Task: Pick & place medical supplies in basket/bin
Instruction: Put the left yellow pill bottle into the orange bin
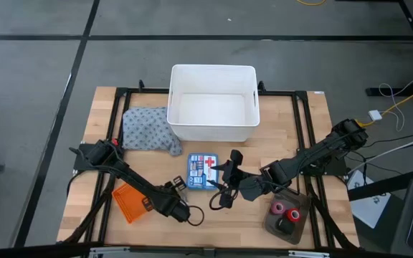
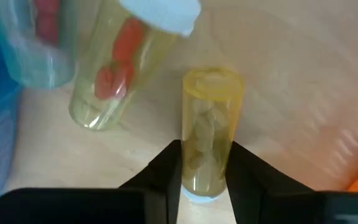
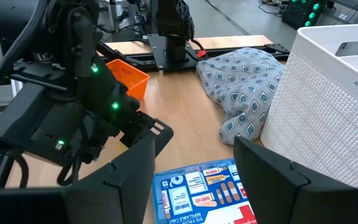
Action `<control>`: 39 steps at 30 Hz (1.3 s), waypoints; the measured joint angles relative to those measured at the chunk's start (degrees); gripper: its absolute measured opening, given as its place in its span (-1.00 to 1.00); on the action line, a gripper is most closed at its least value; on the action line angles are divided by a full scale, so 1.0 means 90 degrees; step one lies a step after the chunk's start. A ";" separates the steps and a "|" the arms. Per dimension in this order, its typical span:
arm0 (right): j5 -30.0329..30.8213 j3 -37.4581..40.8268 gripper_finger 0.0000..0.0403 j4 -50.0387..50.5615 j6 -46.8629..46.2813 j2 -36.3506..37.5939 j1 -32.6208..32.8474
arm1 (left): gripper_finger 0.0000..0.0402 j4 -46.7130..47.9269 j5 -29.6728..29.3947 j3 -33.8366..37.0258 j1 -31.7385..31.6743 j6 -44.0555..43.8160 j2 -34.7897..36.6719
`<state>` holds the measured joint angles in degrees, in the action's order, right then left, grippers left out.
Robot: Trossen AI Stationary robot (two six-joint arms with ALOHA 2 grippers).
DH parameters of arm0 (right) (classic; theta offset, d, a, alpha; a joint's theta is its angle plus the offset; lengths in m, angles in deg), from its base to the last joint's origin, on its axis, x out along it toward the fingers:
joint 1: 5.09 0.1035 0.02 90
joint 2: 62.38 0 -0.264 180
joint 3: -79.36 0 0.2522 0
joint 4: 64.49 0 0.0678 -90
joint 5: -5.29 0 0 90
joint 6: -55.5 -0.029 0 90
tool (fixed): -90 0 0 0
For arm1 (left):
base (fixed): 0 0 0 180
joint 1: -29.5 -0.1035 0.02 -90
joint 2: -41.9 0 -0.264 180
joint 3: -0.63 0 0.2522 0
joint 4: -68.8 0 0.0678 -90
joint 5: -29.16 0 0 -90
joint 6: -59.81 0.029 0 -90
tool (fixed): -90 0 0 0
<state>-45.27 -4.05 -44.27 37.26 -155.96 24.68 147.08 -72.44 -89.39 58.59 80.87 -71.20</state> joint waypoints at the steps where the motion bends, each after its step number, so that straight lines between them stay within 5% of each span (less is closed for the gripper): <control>1: 0.0000 0.0000 0.09 0.0000 -0.0002 0.0000 0.0000 | -0.55 0.0015 -0.0003 0.0009 -0.0001 -0.0030 0.0038; 12: 0.0017 0.0000 0.09 0.0000 -0.0046 0.0000 0.0000 | -0.52 0.0614 -0.0094 0.0011 -0.0001 -0.0477 0.0653; 18: 0.0012 0.0000 0.09 0.0000 -0.0044 0.0000 0.0000 | -0.52 0.0942 0.0596 0.0008 0.0148 -0.1166 0.1139; 25: -0.0005 0.0000 0.09 0.0000 -0.0058 0.0000 0.0000 | -0.52 0.1315 0.1458 0.0006 0.0711 -0.2504 0.1729; 39: -0.0005 0.0000 0.09 0.0000 -0.0119 0.0000 0.0000 | -0.51 0.1036 0.1279 0.0427 0.2123 -0.4193 0.1803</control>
<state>-45.31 -4.05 -44.27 36.19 -155.96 24.69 156.40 -60.93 -85.54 77.70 43.13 -54.97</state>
